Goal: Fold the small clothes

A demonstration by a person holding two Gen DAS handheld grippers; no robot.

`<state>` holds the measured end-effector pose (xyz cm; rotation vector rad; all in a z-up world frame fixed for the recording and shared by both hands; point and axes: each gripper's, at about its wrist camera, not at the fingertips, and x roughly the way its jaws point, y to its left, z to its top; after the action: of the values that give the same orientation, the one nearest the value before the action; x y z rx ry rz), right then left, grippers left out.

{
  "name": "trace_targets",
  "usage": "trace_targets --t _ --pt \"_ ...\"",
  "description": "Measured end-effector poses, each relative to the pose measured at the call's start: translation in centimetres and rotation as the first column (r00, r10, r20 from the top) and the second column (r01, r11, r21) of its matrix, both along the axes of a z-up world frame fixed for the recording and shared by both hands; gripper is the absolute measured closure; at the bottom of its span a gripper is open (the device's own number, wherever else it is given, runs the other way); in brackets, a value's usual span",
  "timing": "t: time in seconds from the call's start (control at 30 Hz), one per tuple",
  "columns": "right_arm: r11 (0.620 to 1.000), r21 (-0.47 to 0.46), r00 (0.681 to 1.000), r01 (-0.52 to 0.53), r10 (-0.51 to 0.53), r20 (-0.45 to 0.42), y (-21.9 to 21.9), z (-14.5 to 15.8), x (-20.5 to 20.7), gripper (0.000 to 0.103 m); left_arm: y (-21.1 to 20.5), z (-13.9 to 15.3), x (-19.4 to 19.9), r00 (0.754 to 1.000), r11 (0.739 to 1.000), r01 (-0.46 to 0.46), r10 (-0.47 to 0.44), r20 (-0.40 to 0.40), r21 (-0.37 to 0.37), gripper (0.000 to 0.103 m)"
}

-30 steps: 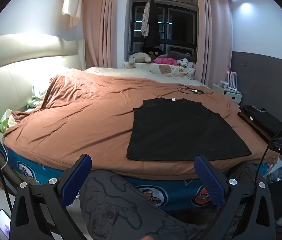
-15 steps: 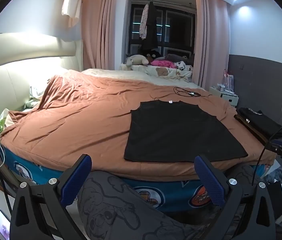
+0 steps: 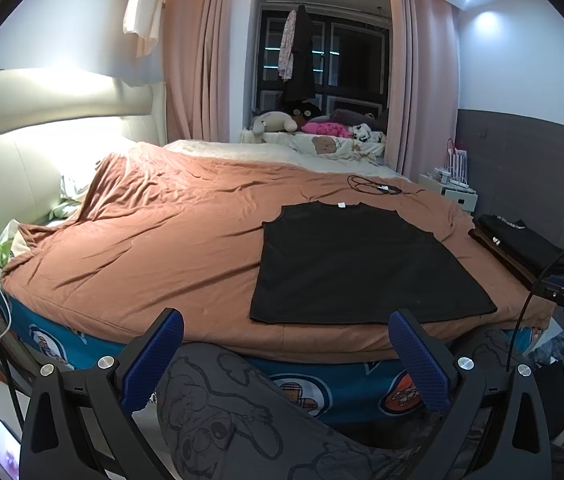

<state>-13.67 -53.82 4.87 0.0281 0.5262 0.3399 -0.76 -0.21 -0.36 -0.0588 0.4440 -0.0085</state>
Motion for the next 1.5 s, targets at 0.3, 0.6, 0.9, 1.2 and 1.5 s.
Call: trace_targets --t 0.3,0.6,0.9,1.2,1.5 --pt "1.000 -0.001 1.000 -0.007 0.007 0.005 0.08 -0.07 0.11 0.000 -0.08 0.25 -0.24 1.000 1.000 0.005 -0.005 0.009 -0.001 0.000" --pt "1.000 0.000 1.000 -0.003 0.003 0.010 0.19 -0.13 0.15 0.000 0.07 0.29 -0.37 1.000 1.000 0.001 -0.001 0.009 -0.007 0.000" --pt "1.000 0.004 1.000 -0.003 0.003 0.015 0.16 -0.17 0.03 0.000 0.03 0.27 -0.37 1.000 1.000 0.002 -0.001 0.008 -0.008 0.000" --pt "1.000 0.003 1.000 -0.001 0.001 0.016 0.11 -0.17 -0.03 0.000 0.04 0.28 -0.39 1.000 1.000 0.001 -0.001 0.008 -0.009 0.000" --pt "1.000 0.005 1.000 -0.001 0.001 0.014 -0.05 -0.24 -0.13 0.000 0.13 0.29 -0.43 1.000 1.000 0.001 -0.001 0.008 -0.010 0.000"
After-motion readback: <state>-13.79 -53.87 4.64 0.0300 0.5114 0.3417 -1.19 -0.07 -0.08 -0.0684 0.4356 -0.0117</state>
